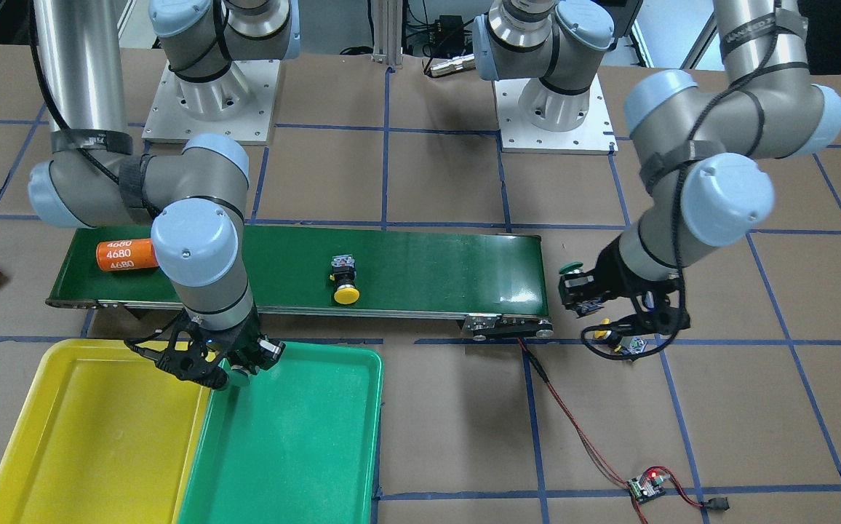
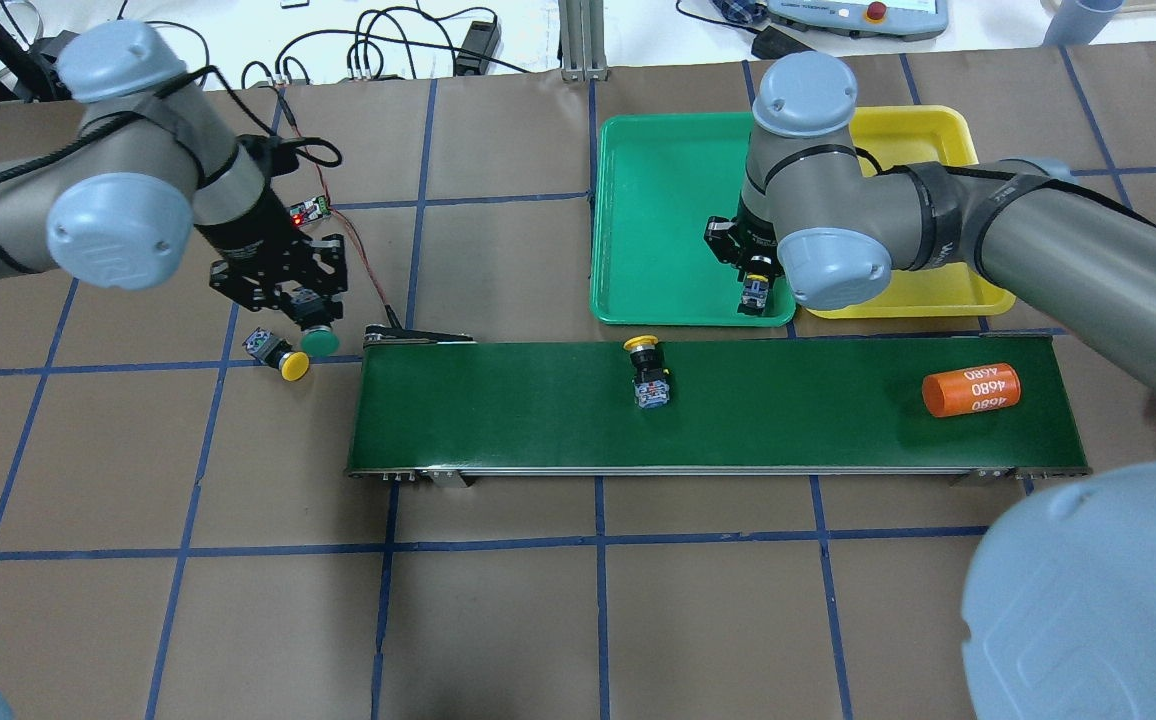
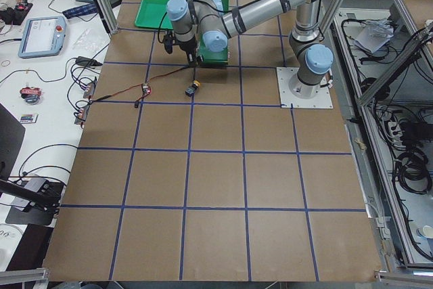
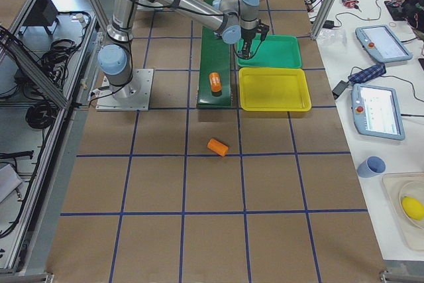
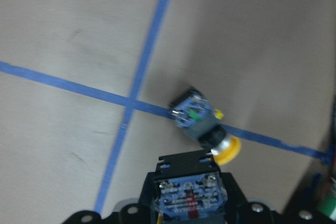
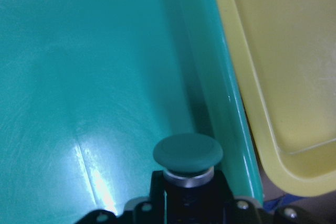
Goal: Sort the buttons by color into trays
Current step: 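Lower the green-capped button into the green tray and open the right gripper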
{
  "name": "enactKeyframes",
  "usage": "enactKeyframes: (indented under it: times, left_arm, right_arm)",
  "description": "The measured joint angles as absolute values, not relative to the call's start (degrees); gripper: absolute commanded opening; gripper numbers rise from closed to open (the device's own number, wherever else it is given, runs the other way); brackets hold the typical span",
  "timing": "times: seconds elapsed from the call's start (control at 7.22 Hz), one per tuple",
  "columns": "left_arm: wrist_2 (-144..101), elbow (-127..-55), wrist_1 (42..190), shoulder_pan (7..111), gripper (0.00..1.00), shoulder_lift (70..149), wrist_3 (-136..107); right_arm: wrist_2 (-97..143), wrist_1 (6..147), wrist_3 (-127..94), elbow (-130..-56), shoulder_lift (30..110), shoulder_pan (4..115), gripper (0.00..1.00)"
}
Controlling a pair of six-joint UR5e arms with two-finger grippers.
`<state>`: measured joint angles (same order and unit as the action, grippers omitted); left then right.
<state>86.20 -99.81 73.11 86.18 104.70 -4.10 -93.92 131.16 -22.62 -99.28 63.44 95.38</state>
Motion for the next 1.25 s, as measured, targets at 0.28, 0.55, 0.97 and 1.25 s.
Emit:
enactKeyframes:
  times: [0.28, 0.55, 0.97, 1.25]
  left_arm:
    - [83.9, -100.2, 72.2, 94.4, 0.0, 105.5, -5.8]
    - [83.2, -100.5, 68.7, 98.0, 0.0, 106.7, -1.7]
    - [83.3, -102.4, 66.0, 99.6, 0.0, 107.6, -0.7]
    - [83.4, -104.1, 65.1, 100.5, 0.0, 107.3, -0.8]
  right_arm:
    - [-94.1, 132.5, -18.1, -99.3, 62.8, 95.3, 1.0]
    - [-94.0, 132.1, -16.4, -99.4, 64.6, 95.3, 1.0]
    - [-93.5, 126.5, -16.2, -100.2, 71.1, 95.1, 1.0]
    - [-93.3, 115.3, -16.3, -101.2, 77.9, 95.7, 1.0]
